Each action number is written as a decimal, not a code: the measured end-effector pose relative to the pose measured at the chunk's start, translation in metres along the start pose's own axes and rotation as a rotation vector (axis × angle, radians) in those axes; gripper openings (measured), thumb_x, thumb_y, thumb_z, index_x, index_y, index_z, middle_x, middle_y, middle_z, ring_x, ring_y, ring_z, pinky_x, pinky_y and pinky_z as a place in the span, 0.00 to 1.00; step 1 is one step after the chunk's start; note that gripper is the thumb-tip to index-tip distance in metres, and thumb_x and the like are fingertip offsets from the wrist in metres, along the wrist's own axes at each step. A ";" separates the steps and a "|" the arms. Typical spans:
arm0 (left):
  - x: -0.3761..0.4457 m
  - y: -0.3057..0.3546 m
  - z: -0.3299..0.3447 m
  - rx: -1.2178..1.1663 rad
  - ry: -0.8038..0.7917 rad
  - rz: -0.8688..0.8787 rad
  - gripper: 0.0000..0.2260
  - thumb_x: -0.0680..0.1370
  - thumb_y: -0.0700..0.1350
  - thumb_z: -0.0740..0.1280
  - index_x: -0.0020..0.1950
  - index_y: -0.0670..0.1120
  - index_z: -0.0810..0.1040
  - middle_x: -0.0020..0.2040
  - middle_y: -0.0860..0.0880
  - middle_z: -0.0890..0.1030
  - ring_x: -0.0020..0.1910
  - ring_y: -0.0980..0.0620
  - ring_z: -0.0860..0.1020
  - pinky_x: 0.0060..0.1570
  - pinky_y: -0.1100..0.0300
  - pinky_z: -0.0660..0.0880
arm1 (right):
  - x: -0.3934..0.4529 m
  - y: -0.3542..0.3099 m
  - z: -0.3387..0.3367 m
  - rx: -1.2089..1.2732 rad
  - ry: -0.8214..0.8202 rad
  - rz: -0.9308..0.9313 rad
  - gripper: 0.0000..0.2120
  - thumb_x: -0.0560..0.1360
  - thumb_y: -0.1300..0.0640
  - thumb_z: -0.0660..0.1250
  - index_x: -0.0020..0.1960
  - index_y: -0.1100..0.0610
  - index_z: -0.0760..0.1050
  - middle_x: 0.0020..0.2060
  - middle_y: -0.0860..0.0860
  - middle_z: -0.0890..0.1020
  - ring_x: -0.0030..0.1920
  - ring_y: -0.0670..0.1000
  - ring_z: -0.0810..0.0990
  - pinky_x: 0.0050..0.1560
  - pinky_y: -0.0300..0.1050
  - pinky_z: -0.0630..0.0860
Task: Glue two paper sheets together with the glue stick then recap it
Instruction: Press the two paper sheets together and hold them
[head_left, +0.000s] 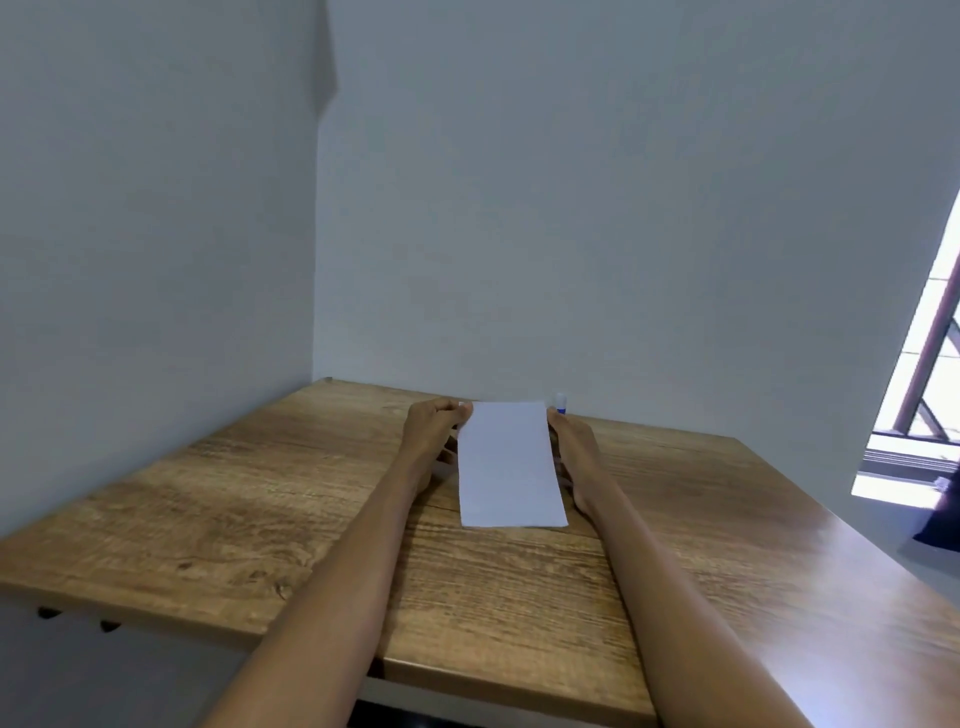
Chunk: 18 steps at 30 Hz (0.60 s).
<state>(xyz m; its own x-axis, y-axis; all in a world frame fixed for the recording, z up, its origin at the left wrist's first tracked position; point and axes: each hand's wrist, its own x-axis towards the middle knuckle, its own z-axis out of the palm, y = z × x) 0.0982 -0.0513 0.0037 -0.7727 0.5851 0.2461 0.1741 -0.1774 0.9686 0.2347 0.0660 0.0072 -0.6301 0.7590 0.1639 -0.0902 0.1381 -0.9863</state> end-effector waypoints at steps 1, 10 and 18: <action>0.001 0.000 -0.001 -0.028 0.015 -0.003 0.09 0.76 0.46 0.67 0.38 0.47 0.81 0.38 0.48 0.83 0.30 0.52 0.77 0.23 0.65 0.70 | 0.000 -0.001 -0.001 0.020 -0.001 0.001 0.14 0.79 0.55 0.58 0.35 0.56 0.71 0.22 0.45 0.73 0.18 0.42 0.67 0.17 0.34 0.61; 0.006 -0.007 -0.005 -0.010 0.114 0.050 0.11 0.76 0.46 0.67 0.42 0.39 0.80 0.40 0.42 0.79 0.38 0.47 0.75 0.40 0.56 0.71 | 0.005 0.007 0.003 -0.233 -0.194 -0.033 0.17 0.77 0.47 0.65 0.49 0.62 0.80 0.44 0.51 0.85 0.39 0.44 0.84 0.37 0.35 0.78; 0.002 0.002 -0.003 -0.156 0.124 -0.119 0.12 0.77 0.48 0.62 0.46 0.42 0.82 0.36 0.50 0.82 0.18 0.55 0.72 0.18 0.65 0.67 | 0.012 0.012 0.002 -0.179 -0.154 0.014 0.14 0.81 0.53 0.56 0.49 0.57 0.79 0.43 0.51 0.84 0.40 0.48 0.84 0.38 0.39 0.79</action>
<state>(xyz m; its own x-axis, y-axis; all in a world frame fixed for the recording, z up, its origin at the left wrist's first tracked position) 0.0948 -0.0532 0.0063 -0.8527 0.5095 0.1154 -0.0115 -0.2392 0.9709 0.2245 0.0749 -0.0024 -0.7418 0.6576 0.1320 0.0487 0.2491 -0.9673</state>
